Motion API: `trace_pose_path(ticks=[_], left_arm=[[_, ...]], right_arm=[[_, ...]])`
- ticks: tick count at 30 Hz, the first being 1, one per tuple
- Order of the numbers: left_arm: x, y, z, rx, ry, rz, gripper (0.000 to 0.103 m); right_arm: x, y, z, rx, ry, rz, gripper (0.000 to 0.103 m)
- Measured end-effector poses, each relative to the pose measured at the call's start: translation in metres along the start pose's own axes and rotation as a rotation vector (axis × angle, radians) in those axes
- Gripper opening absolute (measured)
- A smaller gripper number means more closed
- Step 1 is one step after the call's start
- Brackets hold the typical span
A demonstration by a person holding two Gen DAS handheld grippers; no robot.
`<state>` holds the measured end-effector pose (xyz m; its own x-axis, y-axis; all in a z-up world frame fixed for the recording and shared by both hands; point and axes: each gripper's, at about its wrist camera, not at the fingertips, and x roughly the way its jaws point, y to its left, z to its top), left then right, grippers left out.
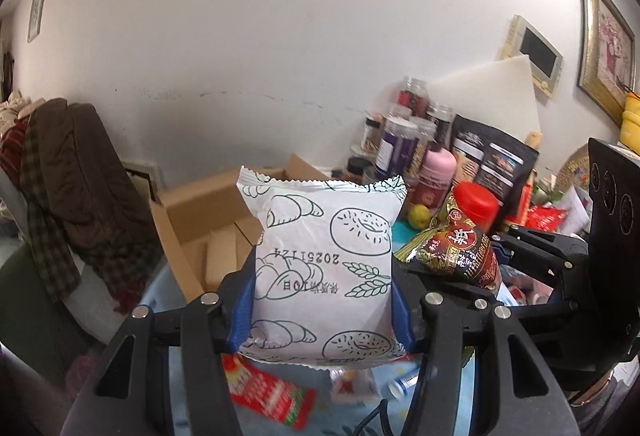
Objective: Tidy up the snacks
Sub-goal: 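Lift both bags and carry them toward the cardboard box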
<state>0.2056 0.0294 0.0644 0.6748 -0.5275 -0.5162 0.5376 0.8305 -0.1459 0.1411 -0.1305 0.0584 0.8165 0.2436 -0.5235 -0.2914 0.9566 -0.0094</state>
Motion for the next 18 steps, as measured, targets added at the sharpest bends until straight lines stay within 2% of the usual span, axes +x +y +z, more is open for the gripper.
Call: trace_pose_path(ticks=[8, 18], left_arm=[[0.038, 0.022, 0.034, -0.006, -0.012, 0.049, 0.055], [0.100, 0.051, 0.060, -0.003, 0.033, 0.101, 0.055]], right_arm=[[0.047, -0.022, 0.033, 0.002, -0.006, 0.013, 0.043], [0.112, -0.048, 0.062, -0.001, 0.034, 0.000, 0.043]])
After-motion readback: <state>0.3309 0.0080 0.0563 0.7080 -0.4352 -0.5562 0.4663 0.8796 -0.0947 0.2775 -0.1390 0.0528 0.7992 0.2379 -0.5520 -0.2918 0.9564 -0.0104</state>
